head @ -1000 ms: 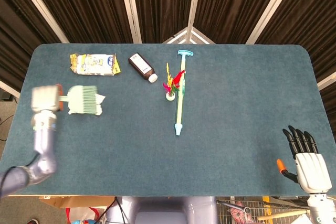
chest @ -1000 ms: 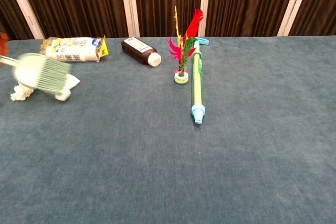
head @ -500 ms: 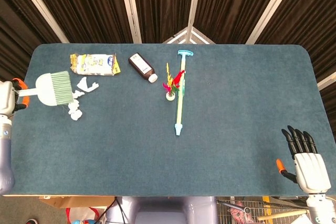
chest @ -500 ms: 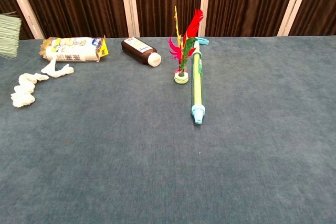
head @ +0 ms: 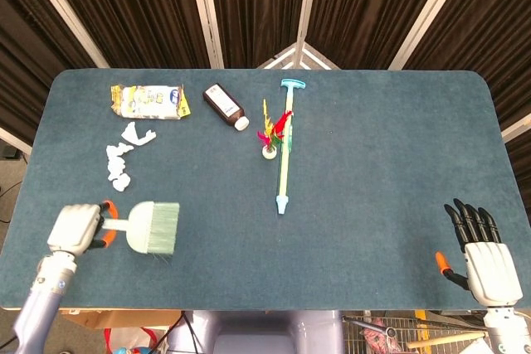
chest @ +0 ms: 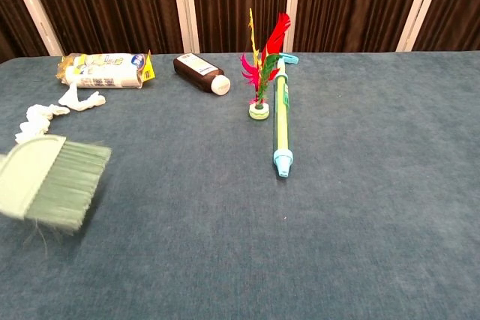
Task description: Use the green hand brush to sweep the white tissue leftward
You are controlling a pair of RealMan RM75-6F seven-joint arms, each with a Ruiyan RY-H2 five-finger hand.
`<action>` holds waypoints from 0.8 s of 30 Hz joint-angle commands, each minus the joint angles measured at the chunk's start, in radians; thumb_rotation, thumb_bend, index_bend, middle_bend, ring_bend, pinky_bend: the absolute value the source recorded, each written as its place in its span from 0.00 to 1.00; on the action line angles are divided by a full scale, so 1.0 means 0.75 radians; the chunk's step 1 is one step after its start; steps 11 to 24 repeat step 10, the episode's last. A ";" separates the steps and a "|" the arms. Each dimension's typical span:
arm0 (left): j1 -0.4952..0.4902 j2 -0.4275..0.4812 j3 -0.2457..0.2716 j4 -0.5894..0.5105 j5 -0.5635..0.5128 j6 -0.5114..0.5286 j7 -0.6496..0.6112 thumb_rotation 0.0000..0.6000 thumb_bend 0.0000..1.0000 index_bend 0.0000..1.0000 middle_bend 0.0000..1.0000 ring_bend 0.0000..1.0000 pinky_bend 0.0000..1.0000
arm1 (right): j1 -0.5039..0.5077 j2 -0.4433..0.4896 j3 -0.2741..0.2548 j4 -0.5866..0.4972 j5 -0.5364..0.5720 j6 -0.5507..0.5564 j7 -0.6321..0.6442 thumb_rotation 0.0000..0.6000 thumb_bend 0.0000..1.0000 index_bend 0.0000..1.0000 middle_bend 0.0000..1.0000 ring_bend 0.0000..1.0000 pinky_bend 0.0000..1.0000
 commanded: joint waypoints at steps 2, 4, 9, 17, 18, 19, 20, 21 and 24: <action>0.052 0.125 0.067 -0.104 0.018 0.004 0.006 1.00 0.02 0.00 0.04 0.21 0.44 | 0.001 0.002 0.001 0.003 0.007 -0.007 0.012 1.00 0.38 0.00 0.00 0.00 0.00; 0.097 0.185 0.073 -0.128 0.118 0.068 -0.110 1.00 0.01 0.00 0.00 0.12 0.37 | 0.003 0.002 0.001 0.006 0.006 -0.009 0.016 1.00 0.38 0.00 0.00 0.00 0.00; 0.236 0.225 0.111 -0.020 0.384 0.330 -0.261 1.00 0.02 0.00 0.00 0.00 0.10 | 0.004 0.003 0.000 0.008 0.007 -0.013 0.017 1.00 0.38 0.00 0.00 0.00 0.00; 0.255 0.223 0.120 0.005 0.407 0.359 -0.259 1.00 0.02 0.00 0.00 0.00 0.06 | 0.004 0.002 -0.001 0.007 0.007 -0.014 0.017 1.00 0.38 0.00 0.00 0.00 0.00; 0.255 0.223 0.120 0.005 0.407 0.359 -0.259 1.00 0.02 0.00 0.00 0.00 0.06 | 0.004 0.002 -0.001 0.007 0.007 -0.014 0.017 1.00 0.38 0.00 0.00 0.00 0.00; 0.255 0.223 0.120 0.005 0.407 0.359 -0.259 1.00 0.02 0.00 0.00 0.00 0.06 | 0.004 0.002 -0.001 0.007 0.007 -0.014 0.017 1.00 0.38 0.00 0.00 0.00 0.00; 0.255 0.223 0.120 0.005 0.407 0.359 -0.259 1.00 0.02 0.00 0.00 0.00 0.06 | 0.004 0.002 -0.001 0.007 0.007 -0.014 0.017 1.00 0.38 0.00 0.00 0.00 0.00; 0.255 0.223 0.120 0.005 0.407 0.359 -0.259 1.00 0.02 0.00 0.00 0.00 0.06 | 0.004 0.002 -0.001 0.007 0.007 -0.014 0.017 1.00 0.38 0.00 0.00 0.00 0.00; 0.255 0.223 0.120 0.005 0.407 0.359 -0.259 1.00 0.02 0.00 0.00 0.00 0.06 | 0.004 0.002 -0.001 0.007 0.007 -0.014 0.017 1.00 0.38 0.00 0.00 0.00 0.00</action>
